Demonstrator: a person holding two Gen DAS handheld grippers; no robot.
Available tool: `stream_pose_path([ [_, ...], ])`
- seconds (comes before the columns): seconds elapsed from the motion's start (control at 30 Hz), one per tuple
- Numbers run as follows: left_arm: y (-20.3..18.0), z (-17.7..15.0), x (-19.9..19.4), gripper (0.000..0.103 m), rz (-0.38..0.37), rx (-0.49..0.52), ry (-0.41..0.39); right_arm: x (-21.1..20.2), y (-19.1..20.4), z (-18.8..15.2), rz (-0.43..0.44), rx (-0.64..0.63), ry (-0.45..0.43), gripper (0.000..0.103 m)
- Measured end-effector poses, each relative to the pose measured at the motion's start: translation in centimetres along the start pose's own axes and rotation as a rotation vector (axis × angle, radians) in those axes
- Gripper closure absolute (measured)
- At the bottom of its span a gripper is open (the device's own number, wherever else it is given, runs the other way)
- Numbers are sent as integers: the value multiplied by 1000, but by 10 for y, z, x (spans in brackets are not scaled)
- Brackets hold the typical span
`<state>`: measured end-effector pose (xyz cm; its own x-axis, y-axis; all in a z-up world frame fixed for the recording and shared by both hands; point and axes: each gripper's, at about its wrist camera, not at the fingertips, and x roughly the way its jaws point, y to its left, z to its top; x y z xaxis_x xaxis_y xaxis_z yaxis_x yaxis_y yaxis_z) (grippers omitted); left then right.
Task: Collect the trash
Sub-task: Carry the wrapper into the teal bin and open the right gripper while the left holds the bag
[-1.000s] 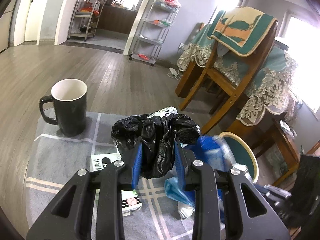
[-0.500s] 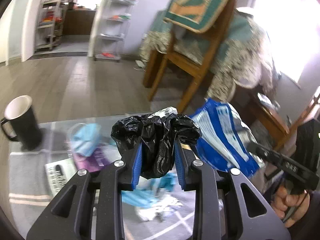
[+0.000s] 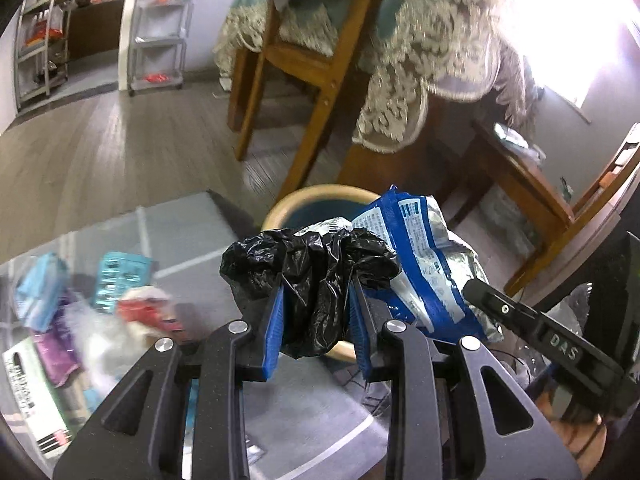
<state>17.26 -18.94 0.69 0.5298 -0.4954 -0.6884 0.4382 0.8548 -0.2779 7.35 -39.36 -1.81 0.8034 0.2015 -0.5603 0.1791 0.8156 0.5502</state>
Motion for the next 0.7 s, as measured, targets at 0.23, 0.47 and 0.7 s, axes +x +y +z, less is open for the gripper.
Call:
stream_pose_path([
  [0.23, -20, -4, 57, 74, 1, 21, 104, 7, -18, 3, -44, 46, 1, 93],
  [0.47, -20, -7, 82, 71, -7, 13, 168, 12, -31, 3, -44, 104, -1, 93],
  [0.7, -8, -10, 77, 70, -6, -12, 167, 14, -34, 3, -26, 132, -8, 92],
])
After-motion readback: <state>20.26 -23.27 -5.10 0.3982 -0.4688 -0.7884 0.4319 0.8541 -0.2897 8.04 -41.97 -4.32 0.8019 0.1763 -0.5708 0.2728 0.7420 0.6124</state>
